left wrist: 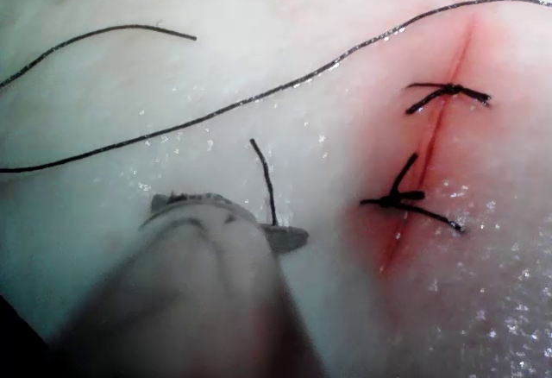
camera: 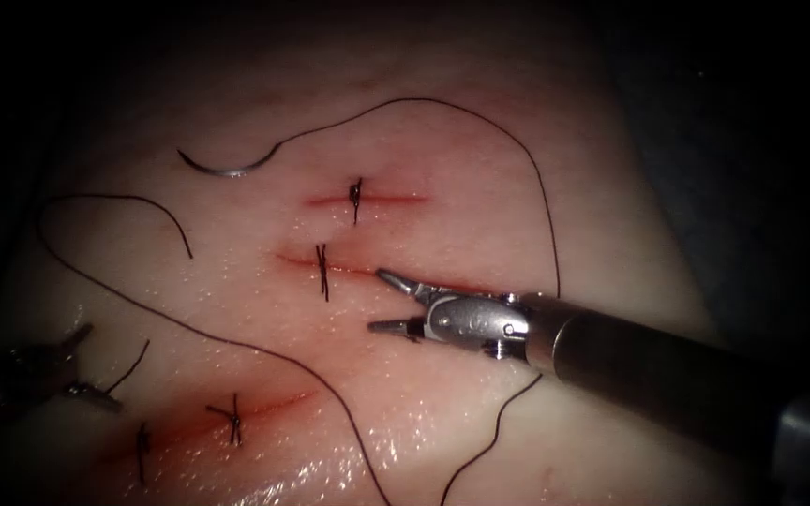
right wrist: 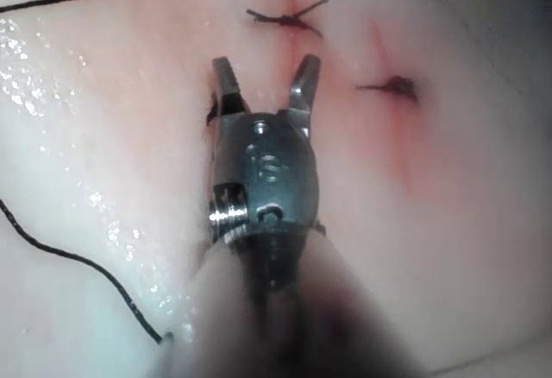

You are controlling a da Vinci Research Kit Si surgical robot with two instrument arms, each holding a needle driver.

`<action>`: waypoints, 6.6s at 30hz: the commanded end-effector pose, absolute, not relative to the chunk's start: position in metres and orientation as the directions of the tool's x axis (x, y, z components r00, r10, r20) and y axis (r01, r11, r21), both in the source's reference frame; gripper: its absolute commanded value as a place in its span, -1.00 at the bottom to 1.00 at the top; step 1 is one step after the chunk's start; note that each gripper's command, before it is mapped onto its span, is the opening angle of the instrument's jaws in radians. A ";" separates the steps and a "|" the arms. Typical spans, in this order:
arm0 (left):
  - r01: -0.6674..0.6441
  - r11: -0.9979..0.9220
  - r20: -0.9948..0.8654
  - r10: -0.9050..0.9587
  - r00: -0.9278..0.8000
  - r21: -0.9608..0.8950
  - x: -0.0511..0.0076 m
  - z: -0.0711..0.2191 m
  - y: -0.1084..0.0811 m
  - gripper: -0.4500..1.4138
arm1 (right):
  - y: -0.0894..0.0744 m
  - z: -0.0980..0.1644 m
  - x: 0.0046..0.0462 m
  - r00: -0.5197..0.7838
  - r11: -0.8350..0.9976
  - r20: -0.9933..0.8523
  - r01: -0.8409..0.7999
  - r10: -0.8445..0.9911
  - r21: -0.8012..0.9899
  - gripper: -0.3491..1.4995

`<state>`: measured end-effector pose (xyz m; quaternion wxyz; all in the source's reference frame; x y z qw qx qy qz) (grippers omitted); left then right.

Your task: Wound Closure

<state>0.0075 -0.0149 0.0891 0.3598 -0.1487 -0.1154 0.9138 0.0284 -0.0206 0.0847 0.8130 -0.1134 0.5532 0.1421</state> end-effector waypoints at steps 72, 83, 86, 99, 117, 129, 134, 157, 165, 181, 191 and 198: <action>-0.572 -0.818 -0.516 0.520 -0.681 -0.069 -0.0011 0.091 0.003 0.01 | -0.026 0.081 0.0065 0.490 0.857 -0.871 -0.441 -0.019 -0.267 0.96; -0.458 -0.885 -0.457 0.442 -0.772 -0.082 -0.0018 0.093 0.004 -0.12 | -0.023 0.077 0.0046 0.418 0.848 -0.909 -0.480 -0.004 -0.225 0.95; -0.483 -0.875 -0.454 0.448 -0.771 -0.043 -0.0027 0.094 0.005 -0.19 | -0.023 0.076 0.0040 0.414 0.844 -0.910 -0.489 0.004 -0.219 0.95; -0.494 -0.857 -0.390 0.409 -0.825 0.147 -0.0046 0.101 0.010 0.04 | -0.024 0.075 0.0044 0.411 0.840 -0.912 -0.494 -0.004 -0.227 0.95; -0.416 -0.902 -0.239 0.433 -0.869 -0.121 -0.0029 0.104 0.010 -0.42 | -0.025 0.075 0.0050 0.412 0.836 -0.911 -0.496 -0.014 -0.237 0.95; -0.499 -0.854 -0.210 0.520 -0.828 -0.145 -0.0021 0.102 0.008 -1.00 | -0.025 0.073 0.0061 0.313 0.830 -0.921 -0.557 0.231 0.019 0.96; -0.503 -0.864 -0.343 0.480 -0.808 -0.025 -0.0049 0.098 0.008 -1.00 | -0.024 0.071 0.0080 0.146 0.809 -0.910 -0.527 0.388 0.260 0.67; -0.515 -0.833 -0.581 0.322 -0.747 0.200 -0.0204 0.088 0.001 -1.00 | -0.017 0.071 0.0209 -0.180 0.381 -0.655 -0.689 0.733 0.616 0.96; -0.527 -0.824 -0.627 0.302 -0.718 0.208 -0.0232 0.087 -0.001 -1.00 | -0.016 0.074 0.0237 -0.204 0.304 -0.600 -0.711 0.773 0.634 0.93; -0.559 -0.748 -0.634 0.245 -0.734 0.358 -0.0253 0.086 -0.003 -1.00 | -0.017 0.076 0.0280 -0.309 0.101 -0.534 -0.789 0.787 0.606 0.89; -0.561 -0.734 -0.629 0.238 -0.740 0.382 -0.0256 0.085 -0.003 -1.00 | -0.017 0.076 0.0281 -0.344 0.097 -0.558 -0.783 0.756 0.614 0.64; -0.558 -0.734 -0.626 0.235 -0.744 0.387 -0.0259 0.085 -0.003 -1.00 | -0.017 0.075 0.0276 -0.373 0.076 -0.566 -0.784 0.736 0.616 -0.22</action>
